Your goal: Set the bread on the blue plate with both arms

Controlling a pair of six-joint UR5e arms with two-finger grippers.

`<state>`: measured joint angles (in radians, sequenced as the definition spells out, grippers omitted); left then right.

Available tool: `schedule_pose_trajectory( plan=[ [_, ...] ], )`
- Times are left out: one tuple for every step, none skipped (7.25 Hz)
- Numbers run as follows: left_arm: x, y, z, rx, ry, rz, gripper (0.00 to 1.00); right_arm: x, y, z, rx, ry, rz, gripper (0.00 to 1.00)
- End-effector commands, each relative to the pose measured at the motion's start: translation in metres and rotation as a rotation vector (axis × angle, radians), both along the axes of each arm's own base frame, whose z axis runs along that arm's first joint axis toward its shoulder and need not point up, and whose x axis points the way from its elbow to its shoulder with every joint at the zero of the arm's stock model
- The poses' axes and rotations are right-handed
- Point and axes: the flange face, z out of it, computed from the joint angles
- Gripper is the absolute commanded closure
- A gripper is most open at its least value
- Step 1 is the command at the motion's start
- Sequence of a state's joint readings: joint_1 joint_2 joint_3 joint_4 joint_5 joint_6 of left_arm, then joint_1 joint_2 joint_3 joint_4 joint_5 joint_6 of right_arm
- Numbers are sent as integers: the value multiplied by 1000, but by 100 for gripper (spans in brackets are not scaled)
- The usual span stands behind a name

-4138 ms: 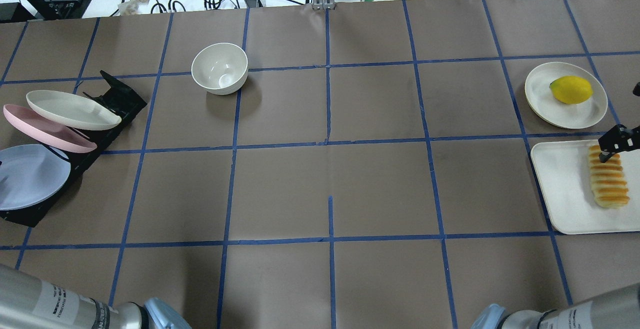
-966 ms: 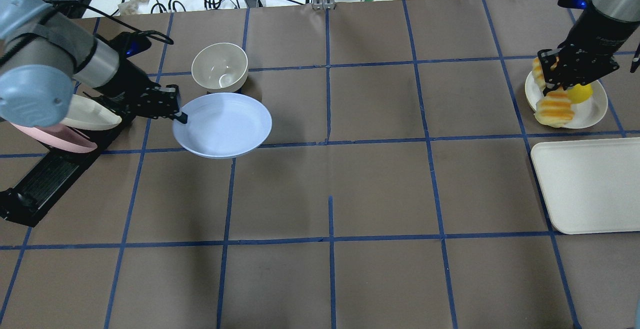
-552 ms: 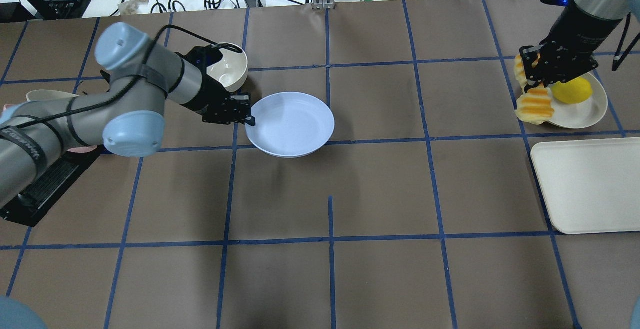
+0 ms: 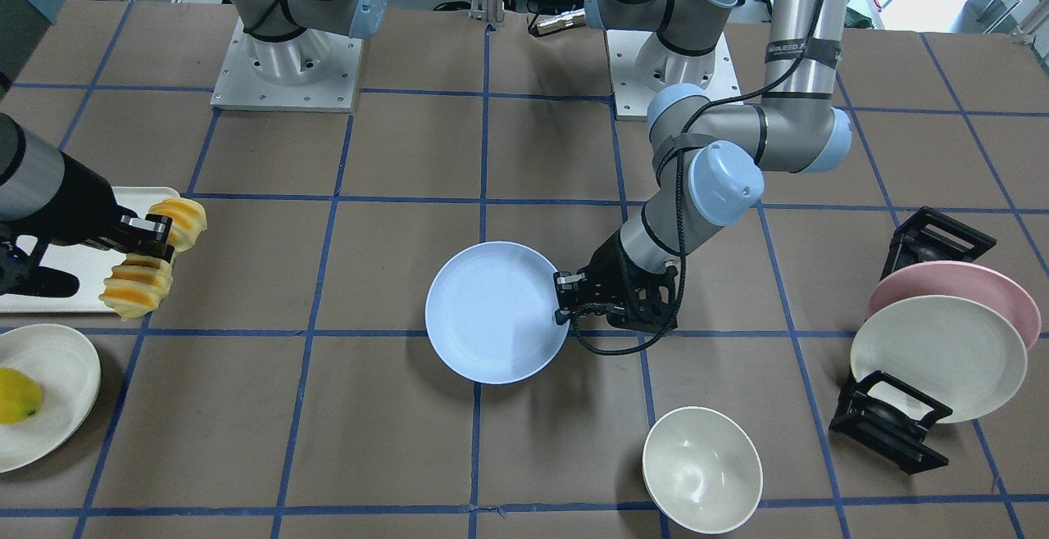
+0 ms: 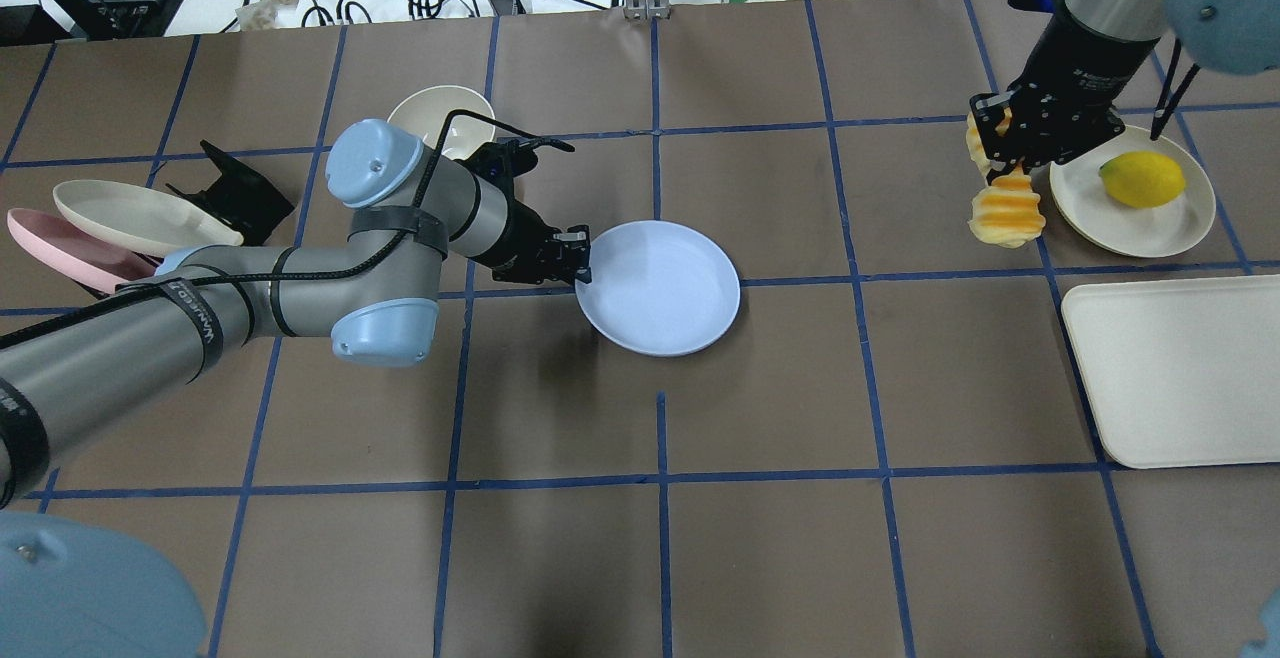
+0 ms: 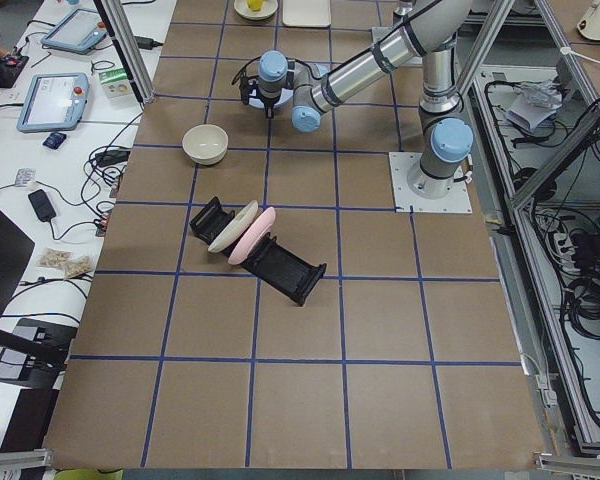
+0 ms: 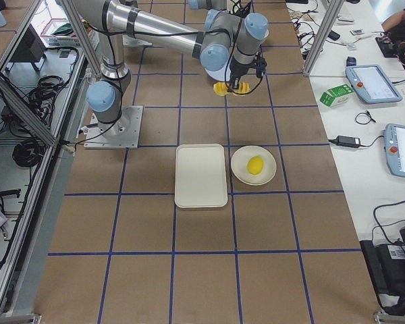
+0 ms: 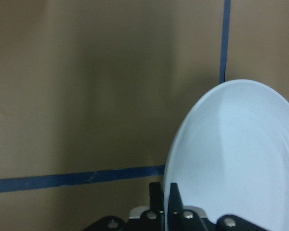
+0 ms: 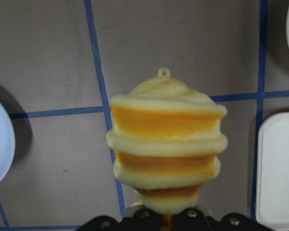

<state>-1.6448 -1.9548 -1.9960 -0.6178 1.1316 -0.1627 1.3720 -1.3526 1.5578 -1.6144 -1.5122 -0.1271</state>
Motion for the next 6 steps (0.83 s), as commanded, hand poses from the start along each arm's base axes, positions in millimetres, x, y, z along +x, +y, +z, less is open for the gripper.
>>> schedule_pose_trajectory(
  plan=[
    [-2, -5, 23, -46, -8, 2, 0, 33, -5, -6, -25, -18, 51, 100],
    [18, -14, 44, -82, -105, 33, 0, 58, -7, -10, -36, -18, 92, 100],
    [29, -17, 74, -59, -135, 31, 0, 89, -12, -23, -45, -15, 116, 100],
    [45, -16, 110, -30, -219, -29, 0, 125, -18, -36, -67, -17, 93, 100],
    [76, -12, 152, 18, -380, -146, 0, 169, -18, -47, -93, -50, 84, 100],
    [98, -3, 202, 51, -412, -177, 0, 206, -14, -64, -86, -49, 105, 100]
  ],
)
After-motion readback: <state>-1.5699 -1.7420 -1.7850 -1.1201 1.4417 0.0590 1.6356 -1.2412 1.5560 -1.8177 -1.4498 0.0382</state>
